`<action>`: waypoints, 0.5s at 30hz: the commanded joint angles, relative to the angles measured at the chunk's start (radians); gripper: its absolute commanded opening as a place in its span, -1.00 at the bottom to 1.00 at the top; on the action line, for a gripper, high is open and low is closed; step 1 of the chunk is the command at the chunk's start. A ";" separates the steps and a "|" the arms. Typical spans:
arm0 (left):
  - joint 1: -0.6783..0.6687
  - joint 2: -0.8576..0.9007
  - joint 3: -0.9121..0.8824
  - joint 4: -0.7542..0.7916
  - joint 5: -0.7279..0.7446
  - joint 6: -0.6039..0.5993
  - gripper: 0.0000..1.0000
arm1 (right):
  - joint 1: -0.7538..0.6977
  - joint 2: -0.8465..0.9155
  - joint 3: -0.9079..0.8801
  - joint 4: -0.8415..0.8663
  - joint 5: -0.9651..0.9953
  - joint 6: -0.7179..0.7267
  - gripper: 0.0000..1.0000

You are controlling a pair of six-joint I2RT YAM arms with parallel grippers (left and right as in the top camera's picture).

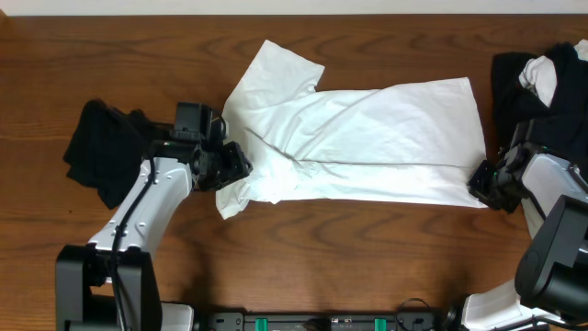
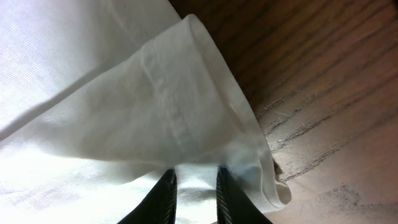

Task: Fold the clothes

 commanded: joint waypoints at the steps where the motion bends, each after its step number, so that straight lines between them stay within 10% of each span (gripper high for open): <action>1: -0.002 0.038 -0.006 -0.005 -0.051 0.002 -0.18 | 0.010 0.010 -0.019 -0.008 0.008 -0.012 -0.58; 8: -0.001 0.113 -0.006 0.029 -0.019 -0.010 -0.21 | 0.010 0.010 -0.019 -0.008 0.008 -0.012 -0.59; 15: -0.001 0.119 -0.006 0.130 0.039 -0.013 -0.84 | 0.010 0.010 -0.019 -0.008 0.008 -0.012 -0.59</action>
